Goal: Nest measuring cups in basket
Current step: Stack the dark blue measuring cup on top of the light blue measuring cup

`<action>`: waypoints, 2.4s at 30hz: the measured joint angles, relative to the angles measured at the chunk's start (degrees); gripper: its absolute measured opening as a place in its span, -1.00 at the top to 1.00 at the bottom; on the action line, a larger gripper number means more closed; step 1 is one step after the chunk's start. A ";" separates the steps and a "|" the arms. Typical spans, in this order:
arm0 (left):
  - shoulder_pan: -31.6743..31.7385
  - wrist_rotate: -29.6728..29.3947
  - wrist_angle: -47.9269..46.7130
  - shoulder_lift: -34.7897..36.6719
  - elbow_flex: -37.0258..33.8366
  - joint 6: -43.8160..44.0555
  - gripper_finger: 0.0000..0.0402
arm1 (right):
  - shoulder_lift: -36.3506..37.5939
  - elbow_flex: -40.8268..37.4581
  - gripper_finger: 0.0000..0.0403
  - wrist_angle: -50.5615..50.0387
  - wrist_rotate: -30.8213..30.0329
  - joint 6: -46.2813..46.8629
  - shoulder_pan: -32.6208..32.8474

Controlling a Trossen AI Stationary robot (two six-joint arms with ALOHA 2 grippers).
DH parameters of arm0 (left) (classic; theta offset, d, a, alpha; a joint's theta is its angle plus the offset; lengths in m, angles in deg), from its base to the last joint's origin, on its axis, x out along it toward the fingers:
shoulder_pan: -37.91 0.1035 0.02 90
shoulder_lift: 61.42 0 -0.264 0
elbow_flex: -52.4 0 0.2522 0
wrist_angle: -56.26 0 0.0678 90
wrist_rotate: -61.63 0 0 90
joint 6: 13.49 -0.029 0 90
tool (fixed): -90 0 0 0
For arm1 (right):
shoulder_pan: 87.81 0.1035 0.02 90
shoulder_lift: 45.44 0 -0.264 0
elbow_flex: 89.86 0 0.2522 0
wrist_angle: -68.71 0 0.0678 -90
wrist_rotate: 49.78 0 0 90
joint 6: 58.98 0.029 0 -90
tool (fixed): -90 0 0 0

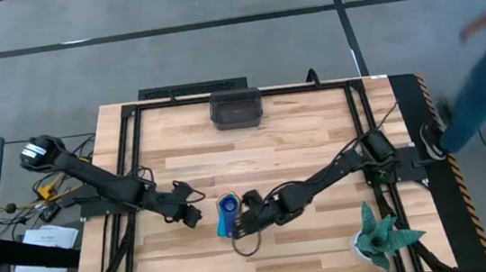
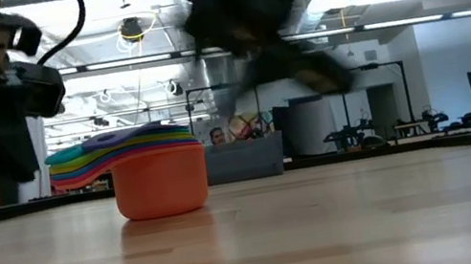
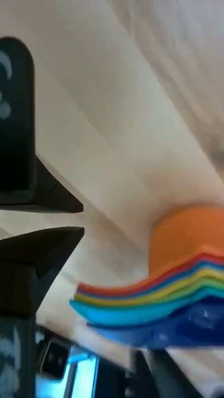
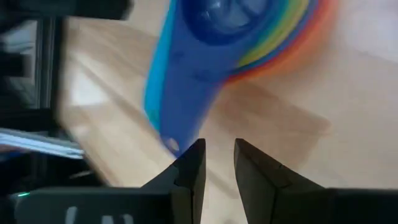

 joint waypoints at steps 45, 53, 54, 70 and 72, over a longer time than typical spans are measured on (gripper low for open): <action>0.87 -0.50 14.21 -11.06 1.76 -1.12 0.83 | -2.67 4.64 0.47 -7.35 3.40 -2.62 -1.99; 0.76 1.95 24.15 -19.18 1.74 0.90 0.83 | -2.67 4.64 0.47 -6.51 3.46 -4.08 -2.69; 0.76 2.50 25.96 -20.13 1.82 1.05 0.83 | -2.67 4.64 0.47 -6.36 3.48 -4.14 -2.72; 1.56 4.28 26.85 -26.40 7.73 1.42 0.83 | -2.67 4.64 0.47 -6.37 3.69 -6.42 -3.09; 1.90 4.44 26.50 -26.40 8.11 1.57 0.83 | -2.67 4.64 0.47 -6.34 3.75 -6.66 -3.09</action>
